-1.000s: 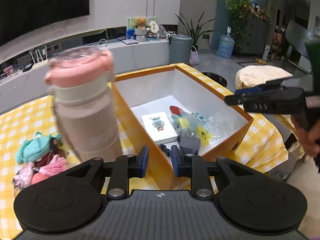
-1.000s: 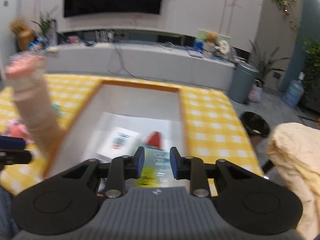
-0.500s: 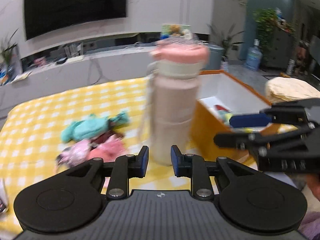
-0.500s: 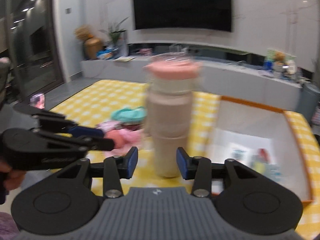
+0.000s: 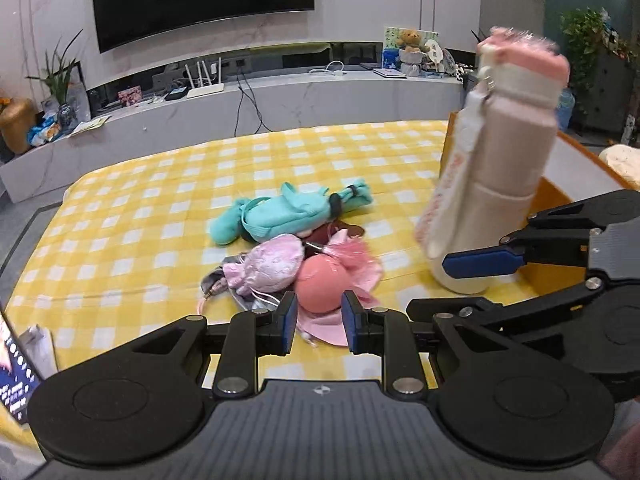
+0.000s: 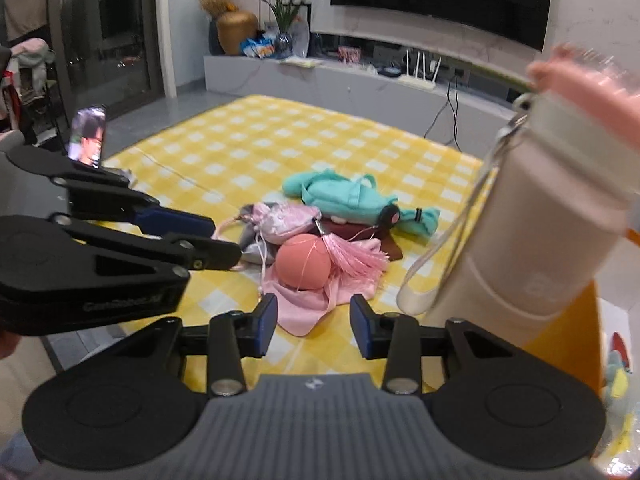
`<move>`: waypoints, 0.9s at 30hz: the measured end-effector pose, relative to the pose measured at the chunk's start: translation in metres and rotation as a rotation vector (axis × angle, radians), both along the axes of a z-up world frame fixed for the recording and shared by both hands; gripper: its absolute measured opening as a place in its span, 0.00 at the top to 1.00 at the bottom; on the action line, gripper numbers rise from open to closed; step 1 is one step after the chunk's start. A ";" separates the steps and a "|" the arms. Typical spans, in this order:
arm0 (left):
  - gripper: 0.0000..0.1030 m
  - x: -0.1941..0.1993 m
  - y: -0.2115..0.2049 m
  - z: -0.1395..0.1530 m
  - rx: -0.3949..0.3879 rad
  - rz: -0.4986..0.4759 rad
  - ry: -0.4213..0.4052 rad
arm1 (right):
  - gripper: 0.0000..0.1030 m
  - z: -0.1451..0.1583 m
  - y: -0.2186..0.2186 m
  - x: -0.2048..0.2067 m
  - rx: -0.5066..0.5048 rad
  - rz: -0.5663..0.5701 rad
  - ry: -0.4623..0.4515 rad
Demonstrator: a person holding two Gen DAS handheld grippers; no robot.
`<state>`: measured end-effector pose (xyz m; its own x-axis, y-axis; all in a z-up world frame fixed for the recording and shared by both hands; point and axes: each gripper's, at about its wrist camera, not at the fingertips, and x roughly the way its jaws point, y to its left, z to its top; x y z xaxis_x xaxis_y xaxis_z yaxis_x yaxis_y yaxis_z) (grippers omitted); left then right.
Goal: Organize soft objects
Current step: 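Move both open tools back over the remaining pile on the table, then grasp the pink lace pouch with the left tool while the right tool grasps the pink ball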
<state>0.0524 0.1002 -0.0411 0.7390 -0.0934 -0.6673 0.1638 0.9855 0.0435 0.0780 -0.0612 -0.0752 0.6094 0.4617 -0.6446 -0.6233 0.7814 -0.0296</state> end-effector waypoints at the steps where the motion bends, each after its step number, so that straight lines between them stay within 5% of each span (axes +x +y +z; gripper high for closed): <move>1: 0.73 0.006 0.003 -0.004 0.020 -0.012 0.004 | 0.63 -0.004 0.004 0.004 -0.008 -0.001 0.005; 13: 0.60 0.057 0.009 -0.052 0.405 -0.286 0.002 | 0.63 -0.034 0.037 0.054 -0.041 0.006 0.077; 23: 0.39 0.075 -0.002 -0.076 0.595 -0.455 -0.061 | 0.61 -0.047 0.044 0.069 -0.041 0.000 0.125; 27: 0.38 0.088 0.004 -0.076 0.569 -0.470 -0.049 | 0.60 -0.050 0.043 0.068 -0.048 0.004 0.129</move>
<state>0.1408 0.1037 -0.1174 0.7361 -0.0567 -0.6745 0.5481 0.6347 0.5448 0.1463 -0.0178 -0.1250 0.5186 0.4302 -0.7389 -0.6273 0.7787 0.0131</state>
